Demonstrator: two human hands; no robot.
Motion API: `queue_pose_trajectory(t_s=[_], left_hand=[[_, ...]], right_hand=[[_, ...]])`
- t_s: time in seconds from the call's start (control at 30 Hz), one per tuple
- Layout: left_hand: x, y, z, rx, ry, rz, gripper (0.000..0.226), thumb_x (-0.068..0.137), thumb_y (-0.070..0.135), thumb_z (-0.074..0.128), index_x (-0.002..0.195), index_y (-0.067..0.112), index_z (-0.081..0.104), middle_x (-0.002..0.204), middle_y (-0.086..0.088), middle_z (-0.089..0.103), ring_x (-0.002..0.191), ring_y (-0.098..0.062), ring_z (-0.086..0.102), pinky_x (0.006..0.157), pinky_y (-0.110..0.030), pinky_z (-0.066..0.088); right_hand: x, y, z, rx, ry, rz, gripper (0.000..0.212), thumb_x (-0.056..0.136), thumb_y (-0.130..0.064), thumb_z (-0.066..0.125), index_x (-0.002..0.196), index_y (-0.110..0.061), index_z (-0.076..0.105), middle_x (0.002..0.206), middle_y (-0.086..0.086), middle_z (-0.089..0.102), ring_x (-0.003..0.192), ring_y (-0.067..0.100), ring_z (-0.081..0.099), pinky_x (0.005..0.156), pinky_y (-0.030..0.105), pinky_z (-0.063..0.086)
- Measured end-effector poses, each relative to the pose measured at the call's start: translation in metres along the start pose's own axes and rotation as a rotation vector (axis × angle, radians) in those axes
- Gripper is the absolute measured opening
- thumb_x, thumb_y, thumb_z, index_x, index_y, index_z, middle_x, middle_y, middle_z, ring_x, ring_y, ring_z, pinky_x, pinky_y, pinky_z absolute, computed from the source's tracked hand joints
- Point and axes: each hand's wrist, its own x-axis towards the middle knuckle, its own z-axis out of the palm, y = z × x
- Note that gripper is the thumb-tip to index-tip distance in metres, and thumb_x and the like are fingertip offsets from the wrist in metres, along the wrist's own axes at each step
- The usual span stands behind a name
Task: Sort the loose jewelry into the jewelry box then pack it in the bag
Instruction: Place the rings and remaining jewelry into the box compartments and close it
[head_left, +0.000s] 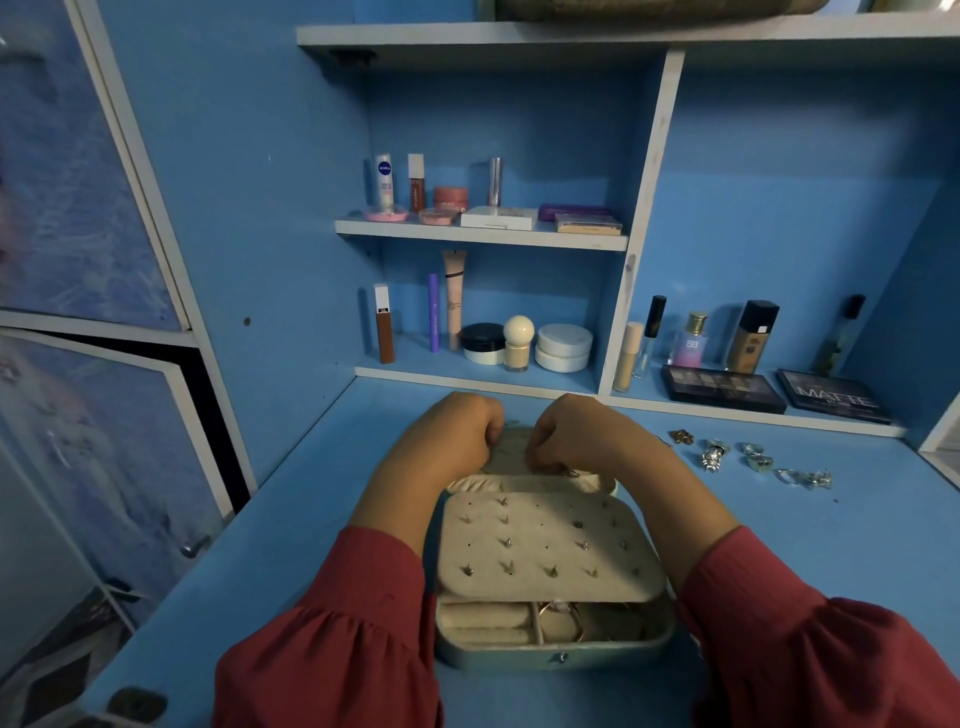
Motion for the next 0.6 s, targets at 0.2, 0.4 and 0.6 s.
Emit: queue_pose_trajectory(t_s=[0.2,0.4,0.6], left_hand=[[-0.009,-0.002,-0.005,-0.205,-0.053,0.031,0.014,0.084,0.007,0.065,0.092,0.017,0.066,0.082,0.008,0.057,0.081,-0.013,0.058,0.069,-0.022,0.047],[-0.01,-0.009,-0.008,-0.281,-0.03,-0.013,0.015,0.086,0.006,0.06,0.091,0.018,0.068,0.078,0.013,0.056,0.076,-0.007,0.055,0.064,-0.018,0.044],[-0.009,-0.006,-0.007,-0.324,-0.147,-0.033,0.024,0.081,0.003,0.063,0.094,0.022,0.069,0.088,0.007,0.064,0.088,-0.014,0.063,0.079,-0.028,0.054]], right_hand=[[-0.004,0.002,-0.009,0.094,-0.019,-0.055,0.011,0.082,-0.011,0.066,0.085,-0.018,0.074,0.077,0.001,0.071,0.064,0.009,0.062,0.062,0.021,0.051],[-0.004,0.009,-0.016,-0.059,0.009,0.024,0.016,0.085,-0.019,0.065,0.093,-0.008,0.074,0.082,0.008,0.071,0.068,0.017,0.059,0.072,0.03,0.053],[-0.006,-0.002,-0.01,-0.095,-0.139,-0.017,0.043,0.081,-0.044,0.07,0.098,-0.005,0.073,0.084,0.007,0.068,0.071,0.014,0.056,0.064,0.024,0.044]])
